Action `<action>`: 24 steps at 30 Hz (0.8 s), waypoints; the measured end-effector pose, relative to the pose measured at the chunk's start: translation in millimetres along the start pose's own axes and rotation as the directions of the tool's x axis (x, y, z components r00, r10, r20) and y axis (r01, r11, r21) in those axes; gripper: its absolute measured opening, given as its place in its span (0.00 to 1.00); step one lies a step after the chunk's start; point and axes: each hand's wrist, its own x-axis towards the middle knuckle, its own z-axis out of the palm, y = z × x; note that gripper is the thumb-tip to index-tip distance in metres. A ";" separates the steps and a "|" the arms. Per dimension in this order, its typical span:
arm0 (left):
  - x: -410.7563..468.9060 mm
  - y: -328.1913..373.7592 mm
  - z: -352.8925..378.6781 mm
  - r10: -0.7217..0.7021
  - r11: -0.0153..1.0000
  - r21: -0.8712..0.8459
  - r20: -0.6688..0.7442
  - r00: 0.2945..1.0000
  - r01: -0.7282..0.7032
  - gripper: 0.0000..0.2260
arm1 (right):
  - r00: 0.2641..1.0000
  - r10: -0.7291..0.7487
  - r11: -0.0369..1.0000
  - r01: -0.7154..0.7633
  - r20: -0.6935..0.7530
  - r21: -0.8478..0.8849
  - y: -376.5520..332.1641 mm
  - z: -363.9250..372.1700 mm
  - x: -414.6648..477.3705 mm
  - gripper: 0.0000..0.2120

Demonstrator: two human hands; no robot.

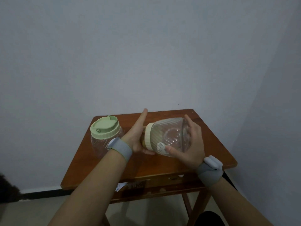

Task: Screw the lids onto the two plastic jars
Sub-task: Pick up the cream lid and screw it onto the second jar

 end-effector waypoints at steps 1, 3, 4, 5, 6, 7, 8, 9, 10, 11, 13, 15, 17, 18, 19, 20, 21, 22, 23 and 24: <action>0.6 -2.2 0.4 -0.009 1.000 -0.013 -0.009 1.000 0.009 0.39 | 0.999 -0.050 0.997 0.050 0.004 -0.056 -1.3 0.2 -0.5 0.56; 5.1 -6.5 1.1 -0.026 1.000 -0.006 -0.027 0.999 0.026 0.37 | 0.997 -0.073 0.996 0.073 -0.012 -0.055 -2.1 2.9 -1.2 0.56; 6.2 -8.2 2.2 -0.033 0.999 0.003 -0.020 0.999 0.033 0.37 | 0.999 -0.052 0.999 0.052 -0.015 -0.011 -0.9 4.1 -2.2 0.57; 7.6 -10.2 3.7 -0.028 0.999 0.018 -0.022 0.999 0.028 0.36 | 1.000 -0.024 0.999 0.024 -0.014 0.037 1.3 5.3 -3.0 0.57; 9.7 -12.4 5.4 -0.007 1.000 0.030 -0.034 0.999 0.008 0.36 | 1.000 0.009 0.997 -0.009 -0.007 0.077 3.1 6.0 -3.9 0.57; 13.5 -15.2 5.9 0.028 0.999 0.032 -0.051 0.998 -0.026 0.36 | 0.999 0.044 0.993 -0.043 0.001 0.110 3.4 6.7 -4.5 0.57; 17.2 -18.4 6.8 0.075 0.997 0.016 -0.068 0.995 -0.074 0.36 | 0.997 0.077 0.988 -0.078 0.011 0.132 2.4 6.9 -5.0 0.57; 17.8 -21.1 8.2 0.134 0.991 -0.005 -0.090 0.987 -0.135 0.33 | 0.995 0.100 0.984 -0.101 0.015 0.146 1.1 7.5 -4.9 0.57; 17.8 -23.2 8.8 0.192 0.981 -0.017 -0.123 0.974 -0.196 0.31 | 0.994 0.111 0.981 -0.112 0.016 0.156 -0.4 8.4 -4.8 0.57; 17.7 -24.2 9.4 0.236 0.970 -0.020 -0.151 0.960 -0.242 0.29 | 0.993 0.118 0.978 -0.118 0.013 0.169 -0.6 9.1 -4.8 0.57; 17.4 -24.0 8.3 0.290 0.954 -0.009 -0.203 0.935 -0.298 0.33 | 0.990 0.140 0.970 -0.139 0.007 0.199 1.1 11.7 -5.0 0.56; 13.4 -22.4 10.2 0.333 0.942 0.025 -0.209 0.919 -0.336 0.38 | 0.982 0.187 0.955 -0.184 0.009 0.232 3.9 12.5 -6.0 0.55; 7.9 -21.3 12.7 0.376 0.926 0.094 -0.175 0.910 -0.365 0.31 | 0.970 0.242 0.922 -0.241 0.037 0.301 5.6 13.3 -6.4 0.56; 5.7 -20.4 13.6 0.405 0.912 0.136 -0.160 0.900 -0.386 0.23 | 0.961 0.268 0.895 -0.275 0.069 0.352 5.8 12.7 -5.8 0.56; 3.8 -19.9 14.8 0.432 0.898 0.166 -0.151 0.889 -0.408 0.15 | 0.948 0.295 0.857 -0.316 0.115 0.407 5.8 11.5 -5.0 0.56; 2.8 -18.6 14.6 0.460 0.882 0.193 -0.153 0.875 -0.430 0.10 | 0.933 0.319 0.821 -0.360 0.168 0.443 5.7 9.7 -3.7 0.55; 2.3 -17.1 13.9 0.488 0.866 0.215 -0.161 0.858 -0.452 0.08 | 0.914 0.338 0.797 -0.405 0.224 0.448 6.9 6.2 -2.1 0.55; 2.9 -15.5 11.7 0.511 0.851 0.240 -0.175 0.842 -0.467 0.07 | 0.896 0.341 0.796 -0.436 0.285 0.420 8.7 2.6 -0.2 0.56; 3.3 -13.9 9.7 0.533 0.836 0.265 -0.183 0.826 -0.481 0.06 | 0.878 0.333 0.810 -0.453 0.344 0.371 10.3 -1.9 1.9 0.58; 3.5 -12.8 7.1 0.560 0.815 0.297 -0.188 0.807 -0.497 0.06 | 0.863 0.321 0.836 -0.452 0.391 0.310 10.8 -5.9 3.8 0.59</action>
